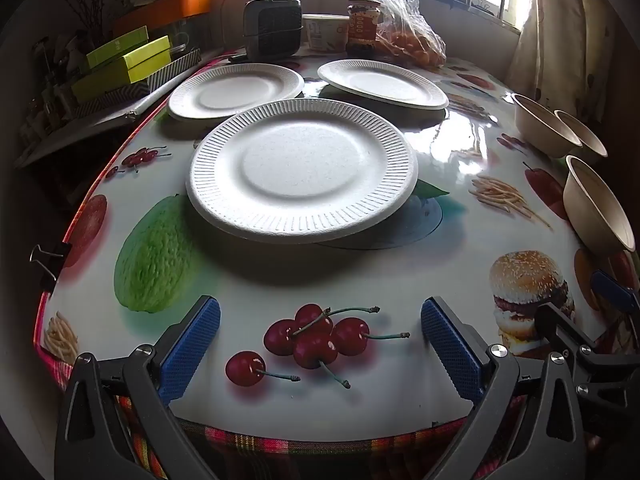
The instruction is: Organize plates and bowls
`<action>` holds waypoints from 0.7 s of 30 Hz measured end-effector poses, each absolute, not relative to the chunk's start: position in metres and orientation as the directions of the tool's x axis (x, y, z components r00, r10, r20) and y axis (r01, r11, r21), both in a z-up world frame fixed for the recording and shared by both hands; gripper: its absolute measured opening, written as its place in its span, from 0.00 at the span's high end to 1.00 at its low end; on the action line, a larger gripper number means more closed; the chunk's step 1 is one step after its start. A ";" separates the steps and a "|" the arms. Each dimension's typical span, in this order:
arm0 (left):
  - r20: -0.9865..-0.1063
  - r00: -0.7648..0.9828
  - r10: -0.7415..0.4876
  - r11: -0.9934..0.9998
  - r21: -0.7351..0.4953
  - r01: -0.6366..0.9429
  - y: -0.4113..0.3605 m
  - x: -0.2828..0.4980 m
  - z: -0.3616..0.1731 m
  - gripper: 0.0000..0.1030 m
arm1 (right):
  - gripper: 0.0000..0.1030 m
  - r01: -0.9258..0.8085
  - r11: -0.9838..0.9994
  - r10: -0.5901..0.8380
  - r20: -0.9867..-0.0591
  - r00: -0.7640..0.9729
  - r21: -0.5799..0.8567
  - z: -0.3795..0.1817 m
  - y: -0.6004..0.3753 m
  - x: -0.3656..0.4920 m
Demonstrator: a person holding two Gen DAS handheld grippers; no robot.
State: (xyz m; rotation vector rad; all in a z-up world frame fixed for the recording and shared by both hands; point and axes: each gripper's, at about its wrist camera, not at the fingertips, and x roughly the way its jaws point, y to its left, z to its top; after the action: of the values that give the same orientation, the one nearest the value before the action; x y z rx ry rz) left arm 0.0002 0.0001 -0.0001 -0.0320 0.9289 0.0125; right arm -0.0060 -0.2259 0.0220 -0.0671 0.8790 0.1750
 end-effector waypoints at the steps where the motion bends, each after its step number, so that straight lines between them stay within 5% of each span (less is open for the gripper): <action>1: -0.799 0.601 -0.001 1.000 -0.020 -0.024 0.000 0.000 0.000 0.02 | 0.00 -0.180 0.984 0.124 -0.771 0.625 0.013 0.022 -0.226 -0.006; 21: -0.798 0.603 0.001 1.000 -0.018 -0.025 0.000 0.000 0.000 0.02 | 0.00 -0.167 0.986 0.116 -0.753 0.648 0.008 0.020 -0.225 -0.007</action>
State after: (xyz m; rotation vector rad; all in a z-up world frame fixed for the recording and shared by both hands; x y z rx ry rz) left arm 0.0002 -0.0003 -0.0003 -0.0280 0.9239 0.0152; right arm -0.0073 -0.2251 0.0200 -0.0637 0.8508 0.1610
